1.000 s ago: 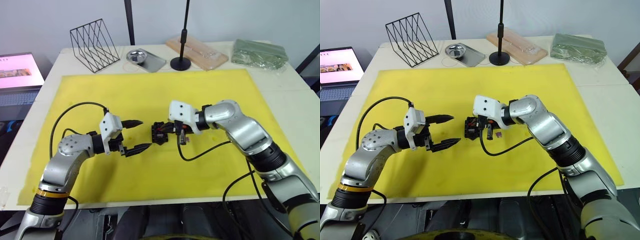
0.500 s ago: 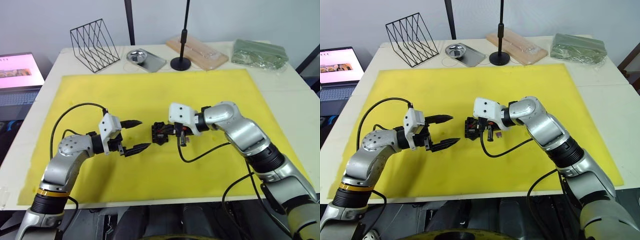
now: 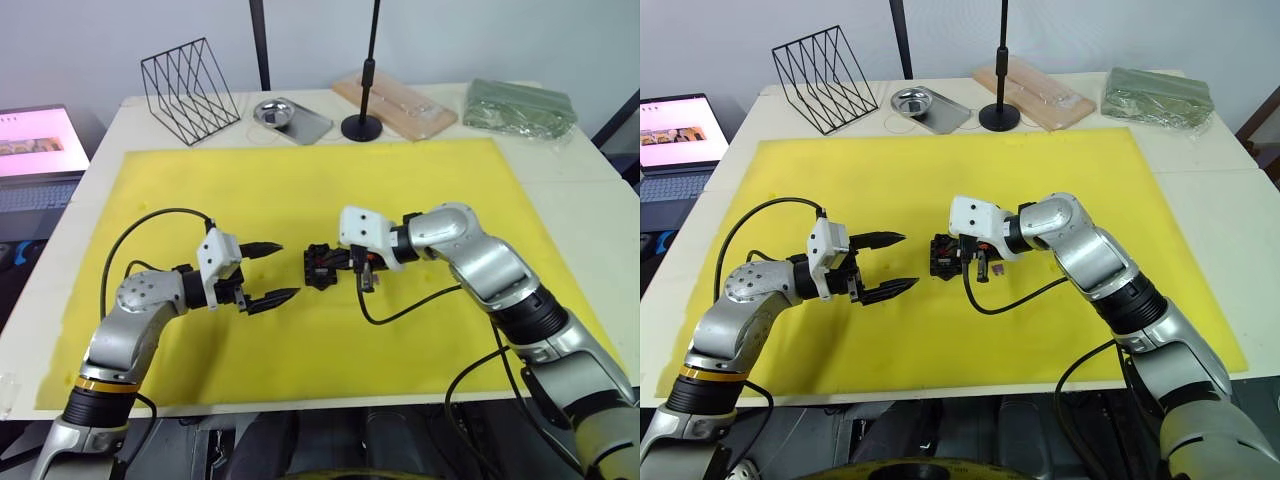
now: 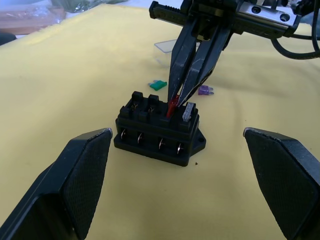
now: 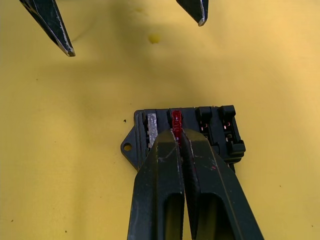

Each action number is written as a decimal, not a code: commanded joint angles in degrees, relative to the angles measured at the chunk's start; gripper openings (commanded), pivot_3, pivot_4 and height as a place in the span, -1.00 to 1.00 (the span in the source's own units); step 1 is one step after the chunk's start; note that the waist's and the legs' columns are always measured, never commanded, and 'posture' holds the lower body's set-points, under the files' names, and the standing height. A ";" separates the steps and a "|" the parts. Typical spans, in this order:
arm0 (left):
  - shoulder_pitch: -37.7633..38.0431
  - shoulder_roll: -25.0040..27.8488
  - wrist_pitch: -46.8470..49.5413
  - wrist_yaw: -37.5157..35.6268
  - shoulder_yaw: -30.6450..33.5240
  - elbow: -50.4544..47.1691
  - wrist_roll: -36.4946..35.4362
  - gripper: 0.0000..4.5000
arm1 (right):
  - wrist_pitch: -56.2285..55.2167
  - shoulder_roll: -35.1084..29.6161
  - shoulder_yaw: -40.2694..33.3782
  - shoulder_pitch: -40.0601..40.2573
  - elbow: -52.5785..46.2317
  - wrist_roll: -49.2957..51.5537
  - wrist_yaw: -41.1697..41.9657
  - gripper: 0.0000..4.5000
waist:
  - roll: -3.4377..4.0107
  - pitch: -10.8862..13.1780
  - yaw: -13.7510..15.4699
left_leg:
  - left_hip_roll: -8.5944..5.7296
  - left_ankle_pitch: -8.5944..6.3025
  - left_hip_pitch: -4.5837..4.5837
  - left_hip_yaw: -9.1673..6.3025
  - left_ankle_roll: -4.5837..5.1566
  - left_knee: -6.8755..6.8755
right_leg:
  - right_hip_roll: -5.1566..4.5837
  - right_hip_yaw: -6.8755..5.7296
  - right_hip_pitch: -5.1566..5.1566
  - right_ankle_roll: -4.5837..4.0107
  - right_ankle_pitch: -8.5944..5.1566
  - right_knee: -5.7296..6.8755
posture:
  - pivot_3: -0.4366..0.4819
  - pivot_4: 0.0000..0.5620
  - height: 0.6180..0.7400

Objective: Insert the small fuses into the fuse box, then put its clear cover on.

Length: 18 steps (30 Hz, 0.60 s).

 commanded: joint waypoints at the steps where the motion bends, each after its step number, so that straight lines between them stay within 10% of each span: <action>1: -0.88 0.33 -0.59 -0.05 0.10 -1.03 -0.06 0.98 | -0.24 -0.01 0.28 -0.75 0.23 -1.42 0.80 -1.00 | 0.00 0.00 0.00 | 0.00 0.00 0.00 0.00 0.00 0.00 | 0.00 0.00 0.00 0.00 0.00 0.00 | -0.05 -0.47 1.00; 18: 0.38 -0.92 -6.95 -1.92 -0.53 4.62 1.91 0.98 | 3.75 -0.82 0.67 -4.61 -1.50 -3.74 4.03 -1.00 | 0.00 0.00 0.00 | 0.00 0.01 -0.01 -0.01 -0.01 0.00 | 0.00 0.00 0.00 -0.01 0.01 0.00 | -0.05 -0.47 1.00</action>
